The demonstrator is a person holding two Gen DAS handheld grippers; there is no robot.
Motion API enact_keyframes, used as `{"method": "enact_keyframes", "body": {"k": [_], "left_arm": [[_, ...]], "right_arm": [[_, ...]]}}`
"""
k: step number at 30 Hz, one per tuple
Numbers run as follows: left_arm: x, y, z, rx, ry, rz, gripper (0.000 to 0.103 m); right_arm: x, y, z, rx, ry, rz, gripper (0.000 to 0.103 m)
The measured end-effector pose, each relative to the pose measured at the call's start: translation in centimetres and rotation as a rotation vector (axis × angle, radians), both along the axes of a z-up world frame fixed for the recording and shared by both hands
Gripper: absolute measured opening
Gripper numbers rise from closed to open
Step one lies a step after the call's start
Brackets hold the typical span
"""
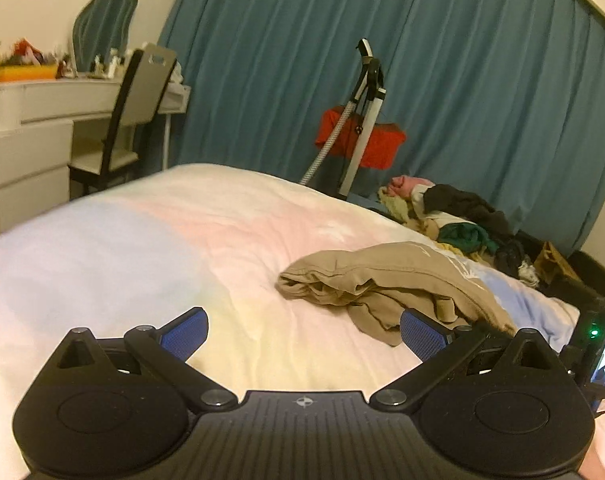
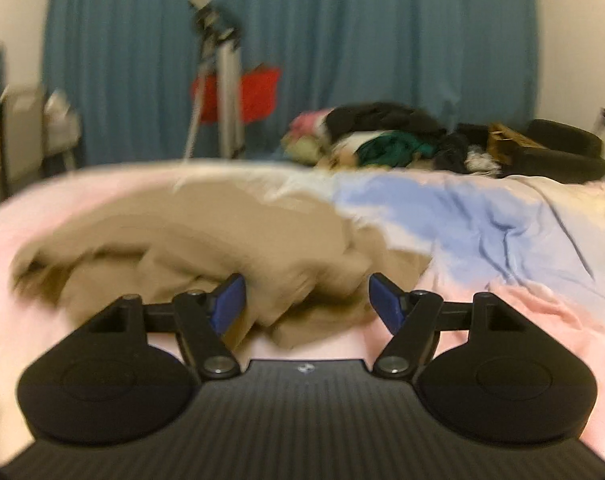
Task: Fold clothes
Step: 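Grasp the beige T-shirt with both grippers and lift it off the bed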
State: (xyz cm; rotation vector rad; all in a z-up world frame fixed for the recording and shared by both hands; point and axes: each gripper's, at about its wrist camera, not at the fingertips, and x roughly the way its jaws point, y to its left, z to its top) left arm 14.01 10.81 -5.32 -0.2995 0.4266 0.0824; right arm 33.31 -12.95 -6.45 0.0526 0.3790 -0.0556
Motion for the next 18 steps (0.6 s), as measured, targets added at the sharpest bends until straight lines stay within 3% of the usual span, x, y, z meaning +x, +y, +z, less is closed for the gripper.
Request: {"method": "enact_keyframes", "body": {"k": [2, 4, 5, 8, 13, 18], "left_arm": [[1.1, 0.1, -0.6, -0.013, 0.006, -0.001, 0.103], [2.0, 0.3, -1.0, -0.028, 0.021, 0.006, 0.103], [2.2, 0.3, -1.1, -0.045, 0.026, 0.006, 0.103], [1.8, 0.5, -0.7, -0.054, 0.011, -0.007, 0.103], [-0.4, -0.5, 0.3, -0.033, -0.065, -0.057, 0.103], [-3.0, -3.7, 0.7, 0.067, -0.111, -0.172, 0.103]], "right_arm": [[0.4, -1.0, 0.0, 0.051, -0.042, 0.000, 0.054], [0.3, -1.2, 0.5, 0.062, -0.049, 0.014, 0.027], [0.3, -1.2, 0.9, 0.066, -0.054, 0.019, 0.023], [-1.0, -1.0, 3.3, 0.057, -0.107, 0.062, 0.019], [-6.9, 1.0, 7.9, -0.098, -0.224, 0.212, 0.018], [-13.9, 1.9, 11.7, -0.168, -0.301, 0.318, 0.018]]}}
